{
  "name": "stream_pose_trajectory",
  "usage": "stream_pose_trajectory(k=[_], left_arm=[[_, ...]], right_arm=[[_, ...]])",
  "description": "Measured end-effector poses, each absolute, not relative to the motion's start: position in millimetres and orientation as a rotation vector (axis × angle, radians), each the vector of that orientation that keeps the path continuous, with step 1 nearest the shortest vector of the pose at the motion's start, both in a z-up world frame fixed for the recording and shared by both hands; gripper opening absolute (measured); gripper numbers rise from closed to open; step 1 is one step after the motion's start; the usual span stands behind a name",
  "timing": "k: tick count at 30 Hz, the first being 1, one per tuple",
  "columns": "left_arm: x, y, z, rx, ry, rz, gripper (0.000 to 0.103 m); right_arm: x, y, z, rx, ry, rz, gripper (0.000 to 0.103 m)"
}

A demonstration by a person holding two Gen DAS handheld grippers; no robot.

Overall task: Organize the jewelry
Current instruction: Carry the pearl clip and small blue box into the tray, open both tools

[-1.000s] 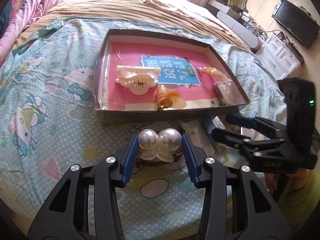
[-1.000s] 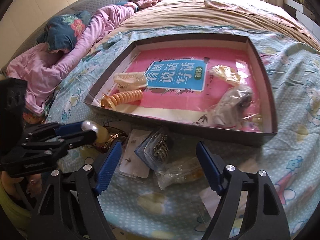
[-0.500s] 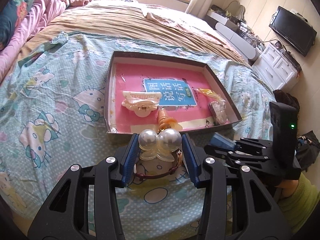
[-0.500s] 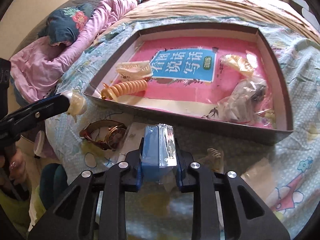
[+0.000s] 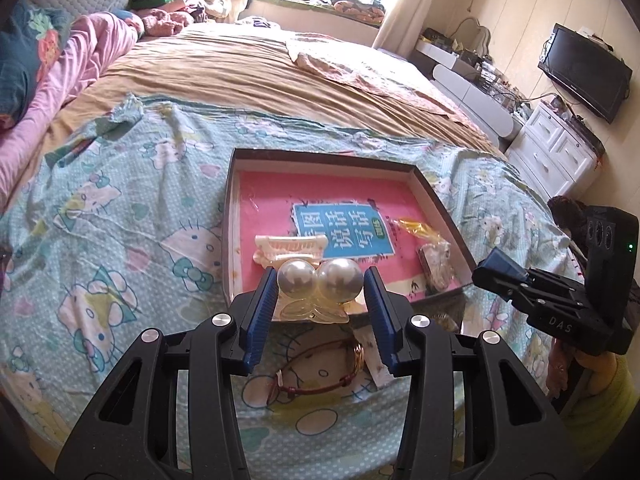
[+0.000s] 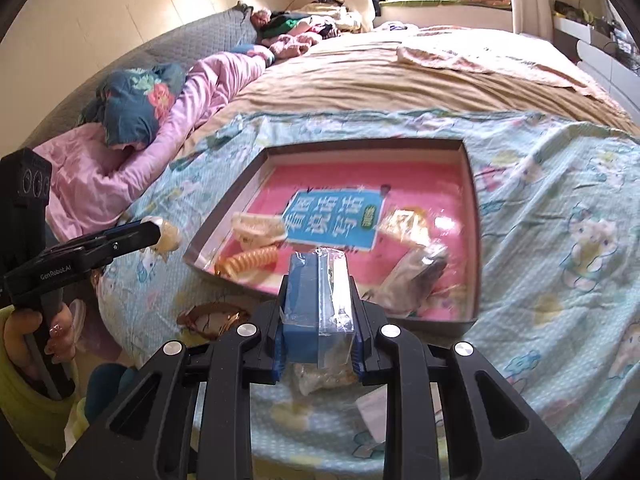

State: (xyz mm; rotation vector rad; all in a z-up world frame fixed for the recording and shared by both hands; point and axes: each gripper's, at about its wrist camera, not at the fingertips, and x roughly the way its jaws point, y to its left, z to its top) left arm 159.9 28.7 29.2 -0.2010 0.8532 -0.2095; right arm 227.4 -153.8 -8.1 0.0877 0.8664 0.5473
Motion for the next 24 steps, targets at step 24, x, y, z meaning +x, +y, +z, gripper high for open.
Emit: stream_pose_trajectory(k=[24], left_arm=[[198.9, 15.0, 33.0, -0.146, 0.838, -0.171, 0.036]], right_arm=[[285.1, -189.2, -2.7, 0.081, 0.791, 0.391, 0.023]])
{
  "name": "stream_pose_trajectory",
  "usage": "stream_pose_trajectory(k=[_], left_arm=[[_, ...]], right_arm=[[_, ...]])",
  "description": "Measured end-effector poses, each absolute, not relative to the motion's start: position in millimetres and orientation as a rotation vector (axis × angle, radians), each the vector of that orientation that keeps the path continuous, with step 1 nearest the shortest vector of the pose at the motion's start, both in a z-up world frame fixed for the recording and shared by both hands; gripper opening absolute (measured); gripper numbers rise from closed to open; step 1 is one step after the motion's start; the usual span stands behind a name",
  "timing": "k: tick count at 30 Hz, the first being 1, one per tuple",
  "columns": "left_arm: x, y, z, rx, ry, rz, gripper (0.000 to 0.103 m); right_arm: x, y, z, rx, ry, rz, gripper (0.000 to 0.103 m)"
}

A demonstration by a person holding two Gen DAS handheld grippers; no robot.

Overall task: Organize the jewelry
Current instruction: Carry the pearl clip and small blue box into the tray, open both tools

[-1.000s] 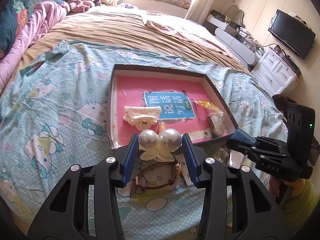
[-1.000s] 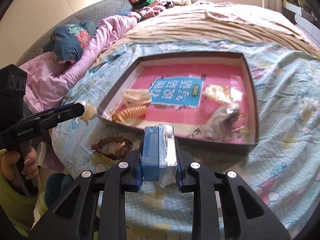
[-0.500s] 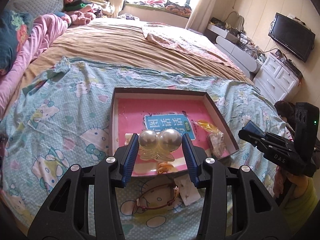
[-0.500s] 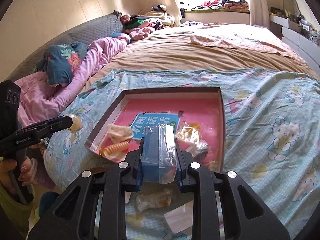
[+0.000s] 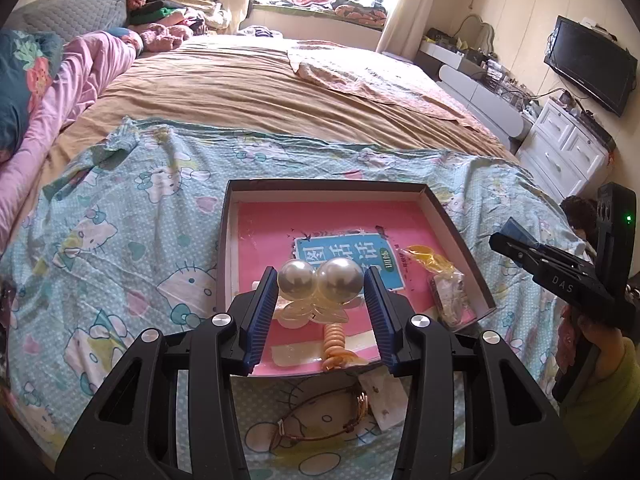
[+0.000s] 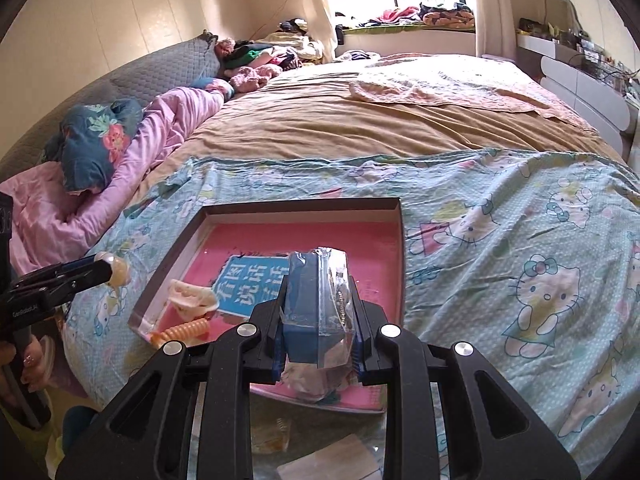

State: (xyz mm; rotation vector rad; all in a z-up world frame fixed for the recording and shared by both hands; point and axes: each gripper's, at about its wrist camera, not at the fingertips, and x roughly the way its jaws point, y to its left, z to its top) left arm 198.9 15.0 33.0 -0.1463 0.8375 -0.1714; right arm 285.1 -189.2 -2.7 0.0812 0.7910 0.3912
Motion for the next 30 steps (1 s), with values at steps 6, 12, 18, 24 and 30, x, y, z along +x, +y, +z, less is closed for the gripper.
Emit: stream_pose_trajectory(k=[6, 12, 18, 24, 30], left_arm=[[206.8, 14.3, 16.1, -0.137, 0.87, -0.159, 0.036], [214.6, 16.3, -7.6, -0.135, 0.919, -0.146, 0.036], [219.4, 22.1, -22.4, -0.146, 0.948, -0.139, 0.036], [218.6, 27.1, -30.1, -0.15, 0.959, -0.133, 0.036], [220.2, 33.9, -42.5, -0.165, 0.978, -0.119, 0.036]], right_arm=[[296.3, -191.3, -14.8, 0.073, 0.813, 0.362, 0.023], [307.8, -189.1, -29.4, 0.059, 0.843, 0.341, 0.023], [317.6, -186.9, -42.1, 0.047, 0.864, 0.317, 0.023], [323.8, -185.5, -50.1, 0.034, 0.878, 0.299, 0.023], [328.3, -179.4, -57.1, 0.02, 0.889, 0.294, 0.023]])
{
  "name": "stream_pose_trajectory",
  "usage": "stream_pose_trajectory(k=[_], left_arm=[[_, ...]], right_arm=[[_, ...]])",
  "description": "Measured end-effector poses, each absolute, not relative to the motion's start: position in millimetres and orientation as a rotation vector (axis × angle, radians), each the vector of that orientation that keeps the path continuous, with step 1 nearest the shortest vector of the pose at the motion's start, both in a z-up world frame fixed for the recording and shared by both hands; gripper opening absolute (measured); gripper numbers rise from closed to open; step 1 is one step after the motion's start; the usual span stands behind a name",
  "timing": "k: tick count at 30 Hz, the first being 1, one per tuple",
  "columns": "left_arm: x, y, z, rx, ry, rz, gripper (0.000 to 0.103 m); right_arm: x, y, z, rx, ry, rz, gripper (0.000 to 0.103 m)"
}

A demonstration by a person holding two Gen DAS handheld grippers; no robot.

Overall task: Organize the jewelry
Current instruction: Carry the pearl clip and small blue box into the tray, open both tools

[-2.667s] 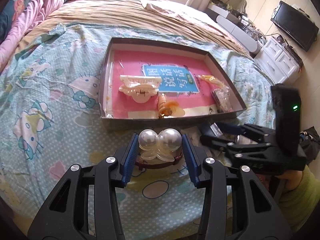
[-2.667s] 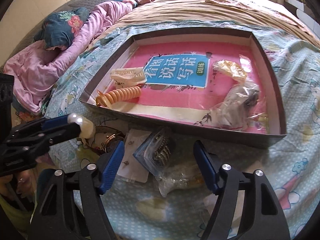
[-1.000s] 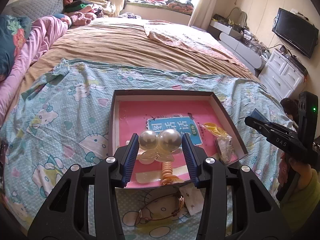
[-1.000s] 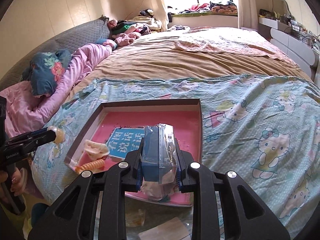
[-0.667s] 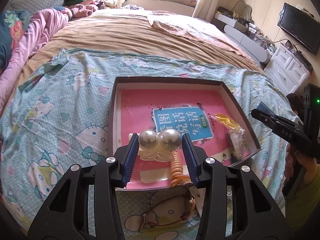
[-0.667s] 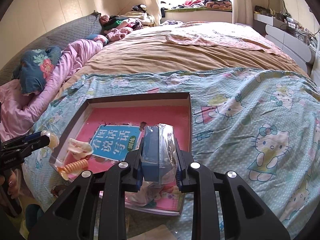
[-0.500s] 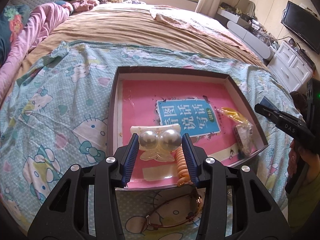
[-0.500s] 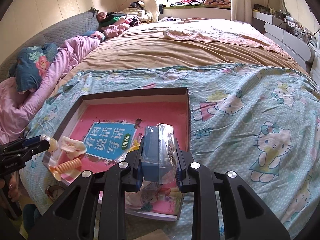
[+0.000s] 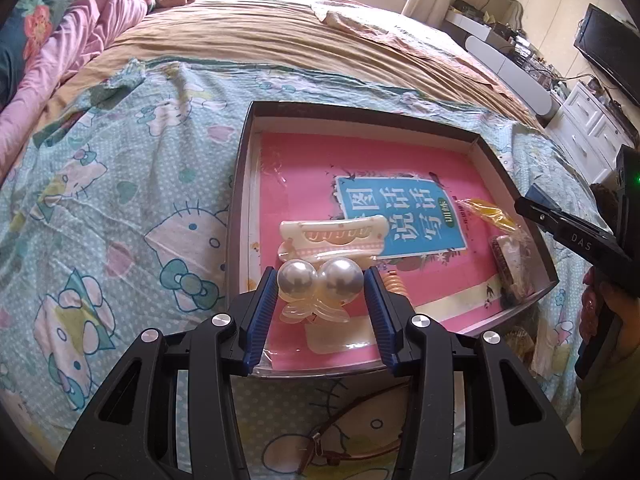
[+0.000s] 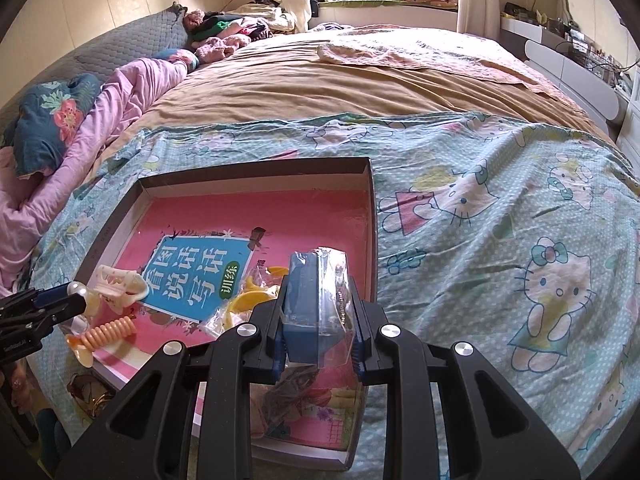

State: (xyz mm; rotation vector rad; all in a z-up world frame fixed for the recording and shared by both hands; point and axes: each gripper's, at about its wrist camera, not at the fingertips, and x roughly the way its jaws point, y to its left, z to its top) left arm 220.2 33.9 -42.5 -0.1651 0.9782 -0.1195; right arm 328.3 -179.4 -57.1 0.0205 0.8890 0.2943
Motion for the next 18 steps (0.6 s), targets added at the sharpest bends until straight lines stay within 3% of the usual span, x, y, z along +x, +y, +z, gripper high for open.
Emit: stream_pose_trajectory(k=[15, 18], left_arm=[[235.6, 34.6, -51.1, -0.163, 0.977, -0.121, 0.036], [237.1, 34.4, -50.2, -0.166, 0.975, -0.126, 0.036]], right_arm=[[340.7, -170.0, -63.6, 0.009, 0.905, 0.277, 0.024], [341.1, -170.4, -63.4, 0.015, 0.903, 0.275, 0.031]])
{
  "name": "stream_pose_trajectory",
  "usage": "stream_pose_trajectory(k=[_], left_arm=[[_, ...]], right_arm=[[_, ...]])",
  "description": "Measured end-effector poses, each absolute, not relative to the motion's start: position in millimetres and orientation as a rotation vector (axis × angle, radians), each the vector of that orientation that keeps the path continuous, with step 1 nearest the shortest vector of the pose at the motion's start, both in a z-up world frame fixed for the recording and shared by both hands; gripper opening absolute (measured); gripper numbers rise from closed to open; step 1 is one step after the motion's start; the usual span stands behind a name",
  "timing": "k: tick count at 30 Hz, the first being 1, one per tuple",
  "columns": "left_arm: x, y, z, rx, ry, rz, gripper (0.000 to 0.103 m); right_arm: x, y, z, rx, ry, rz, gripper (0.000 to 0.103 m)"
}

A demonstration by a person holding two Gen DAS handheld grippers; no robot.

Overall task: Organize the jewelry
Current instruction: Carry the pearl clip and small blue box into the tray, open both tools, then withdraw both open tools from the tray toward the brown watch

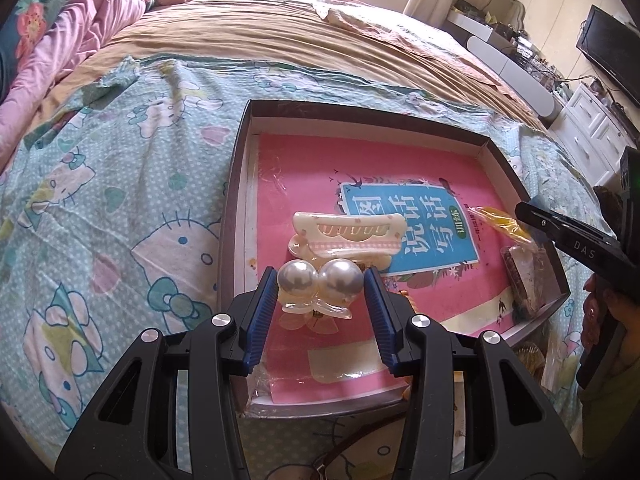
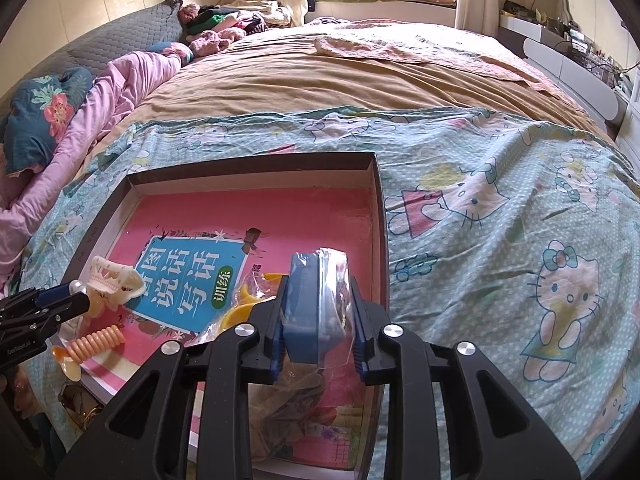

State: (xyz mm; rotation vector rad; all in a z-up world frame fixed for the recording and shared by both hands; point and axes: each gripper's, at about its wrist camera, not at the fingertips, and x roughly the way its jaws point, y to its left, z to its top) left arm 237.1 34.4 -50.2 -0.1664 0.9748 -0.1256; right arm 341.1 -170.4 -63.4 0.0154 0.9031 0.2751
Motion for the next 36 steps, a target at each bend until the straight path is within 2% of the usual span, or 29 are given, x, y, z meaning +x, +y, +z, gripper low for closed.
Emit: stream_pose_trajectory(k=[6, 17, 20, 24, 36], left_arm=[[236.7, 33.5, -48.7, -0.168, 0.97, -0.131, 0.036], [232.0, 31.0, -41.4, -0.173, 0.958, -0.134, 0.038], [229.1, 31.3, -35.3, -0.176, 0.943, -0.133, 0.047], [223.4, 31.8, -24.4, -0.178, 0.919, -0.131, 0.051], [197.8, 34.0, 13.8, -0.187, 0.832, -0.118, 0.088]], right_arm=[[335.7, -173.9, -57.2, 0.034, 0.886, 0.271, 0.04], [296.6, -185.3, -26.0, 0.061, 0.797, 0.27, 0.076], [287.1, -188.6, -20.2, 0.061, 0.784, 0.271, 0.081], [277.4, -193.5, -12.7, 0.064, 0.77, 0.268, 0.083], [249.8, -200.6, 9.9, 0.074, 0.716, 0.276, 0.088]])
